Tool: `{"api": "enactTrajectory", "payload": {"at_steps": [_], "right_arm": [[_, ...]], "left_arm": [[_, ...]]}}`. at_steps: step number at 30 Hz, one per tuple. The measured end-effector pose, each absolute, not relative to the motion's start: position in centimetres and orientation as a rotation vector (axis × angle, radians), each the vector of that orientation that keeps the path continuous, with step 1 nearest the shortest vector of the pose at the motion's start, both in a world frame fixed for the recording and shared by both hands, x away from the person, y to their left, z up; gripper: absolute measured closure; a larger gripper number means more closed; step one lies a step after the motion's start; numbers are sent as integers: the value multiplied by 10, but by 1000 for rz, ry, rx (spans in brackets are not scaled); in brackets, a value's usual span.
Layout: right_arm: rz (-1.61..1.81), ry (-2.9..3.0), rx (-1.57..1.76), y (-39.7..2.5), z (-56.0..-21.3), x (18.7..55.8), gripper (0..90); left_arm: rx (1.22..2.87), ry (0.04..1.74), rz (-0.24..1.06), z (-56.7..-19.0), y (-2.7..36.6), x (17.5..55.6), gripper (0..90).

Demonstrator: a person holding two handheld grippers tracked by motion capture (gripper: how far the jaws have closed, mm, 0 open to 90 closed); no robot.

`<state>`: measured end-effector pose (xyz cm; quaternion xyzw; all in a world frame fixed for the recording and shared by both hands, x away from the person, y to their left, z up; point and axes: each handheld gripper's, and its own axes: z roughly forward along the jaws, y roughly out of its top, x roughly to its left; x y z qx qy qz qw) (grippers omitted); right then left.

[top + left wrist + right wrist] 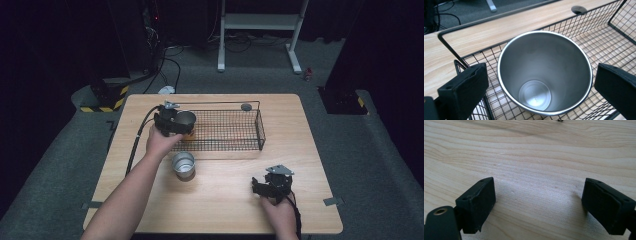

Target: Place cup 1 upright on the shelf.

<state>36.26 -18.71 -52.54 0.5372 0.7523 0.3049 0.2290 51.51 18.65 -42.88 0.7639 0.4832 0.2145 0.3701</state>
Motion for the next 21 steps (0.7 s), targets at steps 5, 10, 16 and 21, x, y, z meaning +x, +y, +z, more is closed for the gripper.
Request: {"api": "enactTrajectory", "payload": {"at_steps": [5, 10, 16, 21], "right_arm": [[839, 2070, 1479, -187, -525, 363, 118], [839, 2071, 1479, -187, -525, 363, 118], [839, 2071, 1479, -187, -525, 363, 117], [839, 2071, 1479, -187, -525, 363, 117]], "left_arm": [[1945, 1240, 555, -424, 189, 514, 0], [1943, 1223, 559, -417, 190, 509, 0], [1949, 1213, 552, -412, 192, 502, 1], [1957, 1212, 541, -412, 195, 497, 1]]}}
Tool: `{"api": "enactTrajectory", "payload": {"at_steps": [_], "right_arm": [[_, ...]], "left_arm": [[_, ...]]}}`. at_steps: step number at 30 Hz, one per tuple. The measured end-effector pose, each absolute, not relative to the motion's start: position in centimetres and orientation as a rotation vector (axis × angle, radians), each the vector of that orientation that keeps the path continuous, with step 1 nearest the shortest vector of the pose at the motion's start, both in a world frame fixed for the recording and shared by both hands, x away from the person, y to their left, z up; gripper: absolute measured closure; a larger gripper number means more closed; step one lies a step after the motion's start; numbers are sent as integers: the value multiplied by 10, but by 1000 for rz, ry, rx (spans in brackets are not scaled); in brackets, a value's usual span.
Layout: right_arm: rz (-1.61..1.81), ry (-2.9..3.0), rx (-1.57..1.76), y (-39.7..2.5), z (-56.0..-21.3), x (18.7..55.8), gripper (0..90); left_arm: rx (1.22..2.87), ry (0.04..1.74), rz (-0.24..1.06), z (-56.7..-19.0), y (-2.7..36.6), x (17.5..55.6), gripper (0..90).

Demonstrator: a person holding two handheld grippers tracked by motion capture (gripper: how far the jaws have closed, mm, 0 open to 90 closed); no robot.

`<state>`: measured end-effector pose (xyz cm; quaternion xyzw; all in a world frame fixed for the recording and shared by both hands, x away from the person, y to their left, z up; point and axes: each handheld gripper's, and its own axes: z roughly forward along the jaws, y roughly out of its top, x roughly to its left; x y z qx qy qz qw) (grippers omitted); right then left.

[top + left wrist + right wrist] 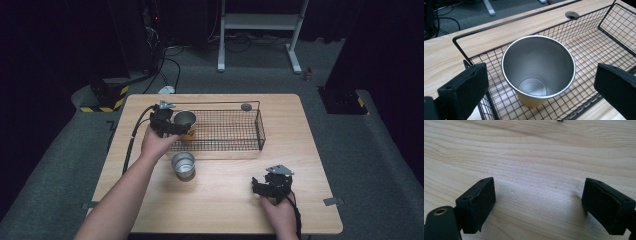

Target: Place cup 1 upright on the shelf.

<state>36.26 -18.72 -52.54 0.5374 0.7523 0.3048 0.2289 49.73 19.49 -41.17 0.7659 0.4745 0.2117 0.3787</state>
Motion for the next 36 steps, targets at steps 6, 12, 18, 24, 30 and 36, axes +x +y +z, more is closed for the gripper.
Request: {"api": "enactTrajectory", "payload": {"at_steps": [6, 12, 18, 24, 30, 36], "right_arm": [[842, 2073, 1479, -187, -525, 363, 118], [841, 2074, 1478, -187, -525, 363, 117], [842, 2079, 1472, -187, -525, 363, 117], [842, 2081, 1468, -187, -525, 363, 117], [842, 2081, 1468, -187, -525, 363, 117], [843, 2082, 1473, -187, -525, 362, 117]], "left_arm": [[1947, 1218, 538, -412, 202, 487, 4], [1944, 1225, 535, -412, 210, 478, 4], [1931, 1234, 538, -413, 219, 470, 5], [1917, 1236, 543, -411, 229, 459, 4], [1914, 1240, 554, -410, 241, 446, 5], [1900, 1251, 558, -413, 253, 435, 5]]}}
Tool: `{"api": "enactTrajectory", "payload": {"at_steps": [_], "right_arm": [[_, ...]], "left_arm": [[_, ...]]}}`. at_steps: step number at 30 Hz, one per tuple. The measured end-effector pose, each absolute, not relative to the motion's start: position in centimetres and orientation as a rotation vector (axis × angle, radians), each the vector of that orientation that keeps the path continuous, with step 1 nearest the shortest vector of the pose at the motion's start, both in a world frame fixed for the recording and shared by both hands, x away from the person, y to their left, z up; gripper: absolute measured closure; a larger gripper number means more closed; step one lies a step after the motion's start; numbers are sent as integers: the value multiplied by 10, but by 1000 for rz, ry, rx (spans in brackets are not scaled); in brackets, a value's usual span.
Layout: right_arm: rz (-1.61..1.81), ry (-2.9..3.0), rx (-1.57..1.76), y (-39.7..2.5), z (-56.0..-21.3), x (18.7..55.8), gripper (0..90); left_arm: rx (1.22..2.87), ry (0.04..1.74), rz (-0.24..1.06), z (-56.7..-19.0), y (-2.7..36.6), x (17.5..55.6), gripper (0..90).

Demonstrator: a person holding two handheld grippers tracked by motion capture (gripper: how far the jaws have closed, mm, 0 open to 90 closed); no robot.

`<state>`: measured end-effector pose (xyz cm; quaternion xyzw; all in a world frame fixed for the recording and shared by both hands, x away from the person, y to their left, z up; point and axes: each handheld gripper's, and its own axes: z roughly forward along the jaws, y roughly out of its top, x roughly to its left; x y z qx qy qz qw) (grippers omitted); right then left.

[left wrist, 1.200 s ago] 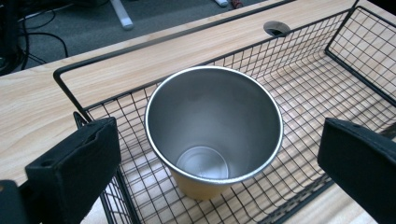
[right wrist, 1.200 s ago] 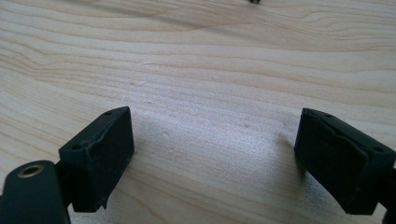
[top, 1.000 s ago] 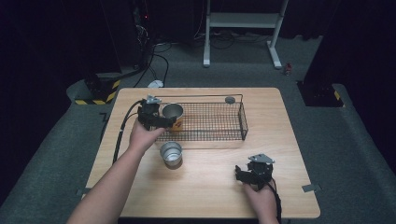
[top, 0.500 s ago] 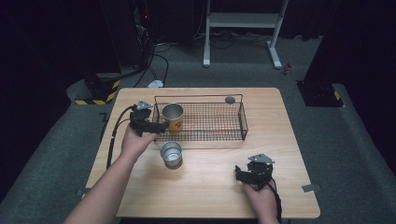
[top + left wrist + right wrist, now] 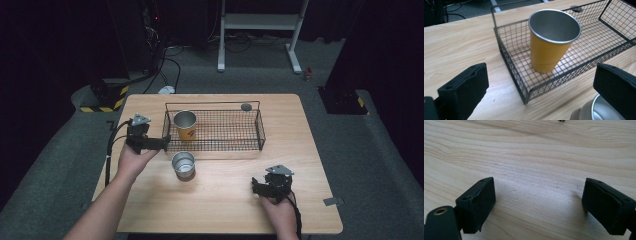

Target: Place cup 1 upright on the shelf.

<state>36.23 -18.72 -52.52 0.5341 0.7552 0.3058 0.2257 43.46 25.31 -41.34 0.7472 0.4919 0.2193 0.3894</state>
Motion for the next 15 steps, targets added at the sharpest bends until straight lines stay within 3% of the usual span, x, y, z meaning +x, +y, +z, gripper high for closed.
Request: {"api": "enactTrajectory", "payload": {"at_steps": [15], "right_arm": [[845, 2084, 1470, -187, -525, 362, 116]], "left_arm": [[1924, 1290, 507, -450, 277, 406, 5]]}}
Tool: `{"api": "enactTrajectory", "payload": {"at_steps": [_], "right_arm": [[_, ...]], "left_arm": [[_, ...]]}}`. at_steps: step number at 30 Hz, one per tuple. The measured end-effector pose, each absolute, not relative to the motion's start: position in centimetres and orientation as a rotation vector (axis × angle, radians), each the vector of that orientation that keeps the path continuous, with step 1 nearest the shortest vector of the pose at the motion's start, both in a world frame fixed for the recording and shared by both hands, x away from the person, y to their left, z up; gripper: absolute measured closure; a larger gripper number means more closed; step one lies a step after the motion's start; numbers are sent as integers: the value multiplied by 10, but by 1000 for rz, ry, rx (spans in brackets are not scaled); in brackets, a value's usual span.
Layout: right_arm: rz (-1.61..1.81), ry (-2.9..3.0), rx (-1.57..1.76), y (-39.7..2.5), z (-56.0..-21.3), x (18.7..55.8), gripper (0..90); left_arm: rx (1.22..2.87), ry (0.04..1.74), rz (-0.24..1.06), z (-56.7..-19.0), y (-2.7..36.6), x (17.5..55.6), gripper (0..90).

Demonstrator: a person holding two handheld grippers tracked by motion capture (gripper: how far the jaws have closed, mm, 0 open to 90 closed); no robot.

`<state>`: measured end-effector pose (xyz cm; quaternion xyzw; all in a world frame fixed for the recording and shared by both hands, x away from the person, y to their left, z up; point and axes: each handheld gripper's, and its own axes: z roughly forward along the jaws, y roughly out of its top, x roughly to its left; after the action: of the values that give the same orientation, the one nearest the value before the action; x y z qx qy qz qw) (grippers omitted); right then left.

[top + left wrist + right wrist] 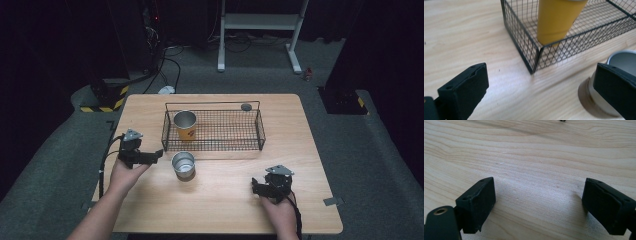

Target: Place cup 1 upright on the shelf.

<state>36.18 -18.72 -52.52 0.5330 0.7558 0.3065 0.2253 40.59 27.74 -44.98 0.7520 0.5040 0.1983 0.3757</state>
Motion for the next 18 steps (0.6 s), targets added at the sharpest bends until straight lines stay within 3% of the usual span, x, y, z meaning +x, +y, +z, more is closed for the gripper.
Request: {"api": "enactTrajectory", "payload": {"at_steps": [18], "right_arm": [[845, 2085, 1469, -187, -525, 362, 116]], "left_arm": [[1999, 1320, 429, -501, 301, 372, 8]]}}
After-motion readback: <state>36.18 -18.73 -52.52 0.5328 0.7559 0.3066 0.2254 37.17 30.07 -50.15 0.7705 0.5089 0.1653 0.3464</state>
